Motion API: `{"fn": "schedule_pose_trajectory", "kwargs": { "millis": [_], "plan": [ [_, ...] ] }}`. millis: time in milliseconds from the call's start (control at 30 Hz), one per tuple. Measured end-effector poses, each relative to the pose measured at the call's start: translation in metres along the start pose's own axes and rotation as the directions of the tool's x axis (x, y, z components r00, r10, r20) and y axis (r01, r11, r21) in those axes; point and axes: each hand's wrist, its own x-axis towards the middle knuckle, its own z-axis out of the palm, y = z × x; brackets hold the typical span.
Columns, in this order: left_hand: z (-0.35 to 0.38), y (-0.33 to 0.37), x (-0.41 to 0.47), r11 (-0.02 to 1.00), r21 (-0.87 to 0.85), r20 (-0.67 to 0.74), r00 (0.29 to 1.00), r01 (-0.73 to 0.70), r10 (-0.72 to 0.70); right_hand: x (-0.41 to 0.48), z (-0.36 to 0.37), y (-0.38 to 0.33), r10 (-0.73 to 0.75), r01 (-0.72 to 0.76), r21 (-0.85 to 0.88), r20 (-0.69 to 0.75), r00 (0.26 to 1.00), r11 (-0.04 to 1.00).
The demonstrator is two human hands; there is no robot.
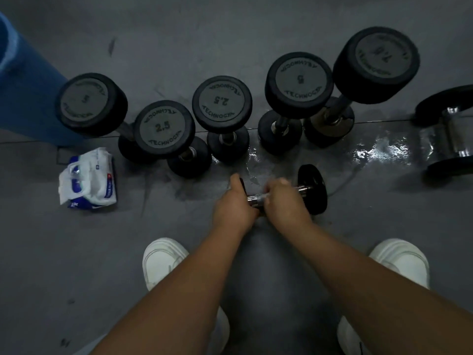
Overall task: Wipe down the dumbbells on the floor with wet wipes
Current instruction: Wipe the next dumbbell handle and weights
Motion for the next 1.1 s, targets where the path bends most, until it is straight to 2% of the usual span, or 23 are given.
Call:
{"fn": "schedule_pose_trajectory", "kwargs": {
  "millis": [33,67,167,267,300,400,500,633,700,767,833,933,1033,1067,1100],
  "plan": [
    [0.000,0.000,0.000,1.000,0.002,0.006,1.000,0.000,0.000,-0.003,0.000,-0.002,-0.069,0.071,-0.015,0.072,0.995,0.997],
    [0.000,0.000,0.001,1.000,0.005,0.011,1.000,0.000,0.000,-0.001,-0.005,0.000,-0.072,0.074,-0.015,0.083,0.994,0.997],
    [-0.001,0.001,0.003,1.000,0.003,0.008,1.000,0.015,-0.015,0.009,-0.012,0.015,0.025,-0.028,-0.031,-0.095,0.995,0.999],
    [-0.002,0.001,0.003,1.000,0.020,0.017,1.000,0.019,-0.019,0.003,-0.010,0.006,-0.155,0.168,-0.113,0.113,0.981,0.979],
    [-0.002,0.001,0.003,0.999,0.031,0.011,1.000,0.017,-0.017,0.003,-0.010,0.005,-0.172,0.183,-0.094,0.113,0.979,0.979],
    [-0.003,0.003,0.005,0.999,-0.010,0.003,1.000,0.031,-0.031,0.008,-0.014,0.019,-0.091,0.084,-0.129,-0.042,0.995,0.988],
    [-0.009,0.001,0.021,0.996,-0.040,0.098,0.992,0.081,-0.076,0.006,-0.014,0.022,-0.148,0.147,-0.250,0.015,0.989,0.957],
    [-0.015,-0.014,0.032,0.955,-0.109,0.367,0.904,0.275,-0.219,-0.002,-0.013,0.024,-0.131,0.145,-0.289,0.067,0.989,0.946],
    [-0.012,-0.019,0.025,0.898,-0.204,0.331,0.890,0.391,-0.313,-0.009,-0.007,0.026,-0.155,0.173,-0.293,0.082,0.984,0.940],
    [-0.012,-0.016,0.015,0.900,-0.245,0.150,0.931,0.360,-0.331,-0.010,-0.004,0.027,-0.167,0.173,-0.230,0.043,0.985,0.958],
    [-0.013,-0.009,-0.001,0.941,-0.225,0.021,0.967,0.253,-0.255,-0.009,-0.003,0.029,-0.122,0.119,-0.128,-0.015,0.992,0.985],
    [0.000,-0.011,-0.026,0.972,-0.221,0.133,0.990,0.084,-0.056,-0.020,0.005,0.025,-0.113,0.113,-0.001,-0.030,0.993,0.994],
    [0.005,-0.017,-0.032,0.995,-0.083,0.194,0.980,0.051,-0.034,-0.036,0.020,0.025,-0.255,0.253,0.037,0.050,0.966,0.967],
    [0.005,-0.017,-0.031,0.997,-0.069,0.180,0.983,0.043,-0.030,-0.037,0.024,0.028,-0.238,0.238,0.074,-0.011,0.971,0.968],
    [0.003,-0.015,-0.029,0.997,-0.059,0.158,0.987,0.041,-0.031,-0.038,0.025,0.030,-0.154,0.168,0.139,-0.110,0.982,0.976]
  ]
}}
